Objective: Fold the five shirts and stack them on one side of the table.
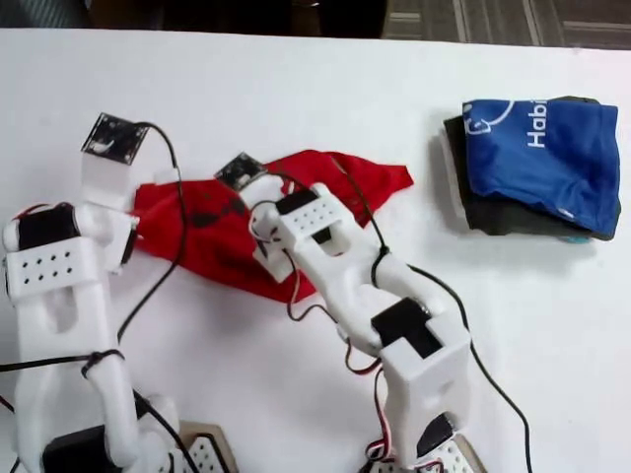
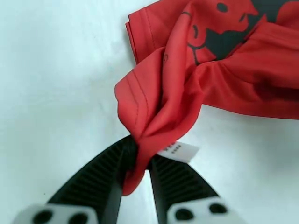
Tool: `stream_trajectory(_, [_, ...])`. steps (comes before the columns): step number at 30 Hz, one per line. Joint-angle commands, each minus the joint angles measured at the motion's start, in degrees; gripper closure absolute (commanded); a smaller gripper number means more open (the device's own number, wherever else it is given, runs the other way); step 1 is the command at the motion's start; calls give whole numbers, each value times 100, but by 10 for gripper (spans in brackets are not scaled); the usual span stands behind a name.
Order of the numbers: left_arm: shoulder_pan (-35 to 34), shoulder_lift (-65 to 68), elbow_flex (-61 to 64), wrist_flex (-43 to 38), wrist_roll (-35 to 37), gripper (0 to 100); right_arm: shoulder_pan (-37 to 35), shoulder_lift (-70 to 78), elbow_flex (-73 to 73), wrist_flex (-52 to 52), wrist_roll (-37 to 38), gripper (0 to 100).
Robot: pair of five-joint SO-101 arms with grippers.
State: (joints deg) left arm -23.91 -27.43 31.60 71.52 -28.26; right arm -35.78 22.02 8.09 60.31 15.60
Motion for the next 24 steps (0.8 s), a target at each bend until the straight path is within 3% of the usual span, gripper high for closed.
stream_trajectory(1, [-35,-193,-31,-97,18,974,-4,-145,-149,57,-18,971])
stream_trajectory(13, [-35,-193,-31,-97,18,974,22,-954,-176,470,26,979])
stream_trajectory(19, [-35,-193,-31,-97,18,974,13,-690,-141,541,26,866])
stream_trajectory(24, [-35,-193,-31,-97,18,974,-4,-286,-167,523,26,910])
